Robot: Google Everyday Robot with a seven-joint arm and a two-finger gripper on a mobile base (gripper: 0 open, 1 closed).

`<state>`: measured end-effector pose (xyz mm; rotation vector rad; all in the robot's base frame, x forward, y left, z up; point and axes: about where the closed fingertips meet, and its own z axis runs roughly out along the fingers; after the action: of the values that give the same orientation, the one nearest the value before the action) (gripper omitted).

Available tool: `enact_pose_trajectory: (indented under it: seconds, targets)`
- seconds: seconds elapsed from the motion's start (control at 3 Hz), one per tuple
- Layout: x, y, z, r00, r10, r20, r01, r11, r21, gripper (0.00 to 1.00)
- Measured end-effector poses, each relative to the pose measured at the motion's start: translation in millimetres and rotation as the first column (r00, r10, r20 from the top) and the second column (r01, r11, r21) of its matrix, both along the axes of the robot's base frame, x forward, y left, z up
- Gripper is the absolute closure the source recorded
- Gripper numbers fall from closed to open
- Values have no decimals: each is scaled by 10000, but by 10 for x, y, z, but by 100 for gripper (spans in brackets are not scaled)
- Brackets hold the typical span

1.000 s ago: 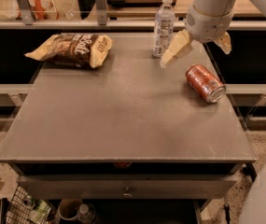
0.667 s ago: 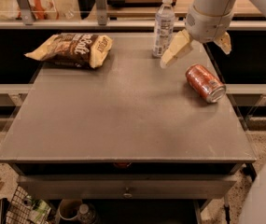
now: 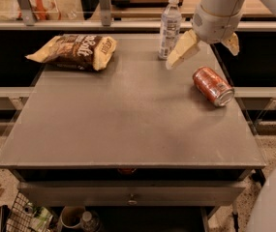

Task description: Place coke can upright

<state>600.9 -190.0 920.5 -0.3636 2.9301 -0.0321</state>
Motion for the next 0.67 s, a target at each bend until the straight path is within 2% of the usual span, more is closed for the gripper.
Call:
enact_pose_trajectory:
  seconds: [0.67]
  targets:
    - [231,-141,-60,9998,-13,204,23,9989,-470,0]
